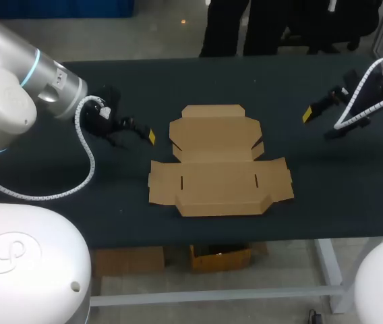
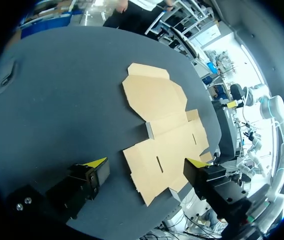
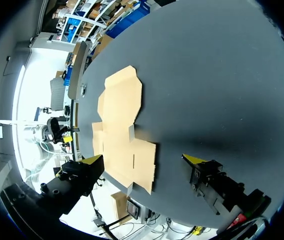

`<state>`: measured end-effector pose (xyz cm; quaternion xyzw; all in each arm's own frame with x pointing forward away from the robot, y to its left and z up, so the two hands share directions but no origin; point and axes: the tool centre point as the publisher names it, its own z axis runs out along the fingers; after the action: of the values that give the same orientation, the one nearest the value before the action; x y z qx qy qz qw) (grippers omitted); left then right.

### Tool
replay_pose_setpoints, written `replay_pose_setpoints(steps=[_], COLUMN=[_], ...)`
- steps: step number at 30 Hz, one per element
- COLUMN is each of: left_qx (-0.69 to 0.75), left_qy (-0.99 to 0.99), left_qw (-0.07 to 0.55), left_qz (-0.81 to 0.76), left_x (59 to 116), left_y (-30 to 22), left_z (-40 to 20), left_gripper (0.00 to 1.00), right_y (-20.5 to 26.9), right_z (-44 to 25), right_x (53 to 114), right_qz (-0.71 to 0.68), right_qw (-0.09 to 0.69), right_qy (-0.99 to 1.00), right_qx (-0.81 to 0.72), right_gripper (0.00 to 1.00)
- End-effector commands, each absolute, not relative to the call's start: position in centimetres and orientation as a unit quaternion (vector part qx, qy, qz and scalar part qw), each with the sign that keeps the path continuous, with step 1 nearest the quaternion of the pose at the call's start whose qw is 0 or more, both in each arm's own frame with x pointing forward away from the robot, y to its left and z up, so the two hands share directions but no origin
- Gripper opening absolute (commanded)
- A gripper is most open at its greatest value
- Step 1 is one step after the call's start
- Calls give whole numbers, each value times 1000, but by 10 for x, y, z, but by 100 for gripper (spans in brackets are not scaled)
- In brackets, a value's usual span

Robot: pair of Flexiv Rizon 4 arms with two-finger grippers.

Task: Assemble the packaging by folding the flat box into shape, placing the metal phone stand inside, and closing the box properly

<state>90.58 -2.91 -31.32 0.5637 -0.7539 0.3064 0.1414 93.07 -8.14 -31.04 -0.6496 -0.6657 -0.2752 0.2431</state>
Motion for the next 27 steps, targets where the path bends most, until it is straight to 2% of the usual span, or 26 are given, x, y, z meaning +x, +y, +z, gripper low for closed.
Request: replay_pose_setpoints(steps=[1,27], left_qx=[563,558], left_qy=[-757,-763], left_qw=[146,151], left_qz=[298,290], left_x=[915,941], left_y=[-30,-19], left_z=[-311,-304], left_gripper=[100,100], right_y=[-78,-60], right_z=[-319,-341], right_x=[948,987], right_qz=[-270,-288], right_qw=[258,268], right_qy=[-668,-671], right_qx=[-643,-629], right_gripper=[100,100])
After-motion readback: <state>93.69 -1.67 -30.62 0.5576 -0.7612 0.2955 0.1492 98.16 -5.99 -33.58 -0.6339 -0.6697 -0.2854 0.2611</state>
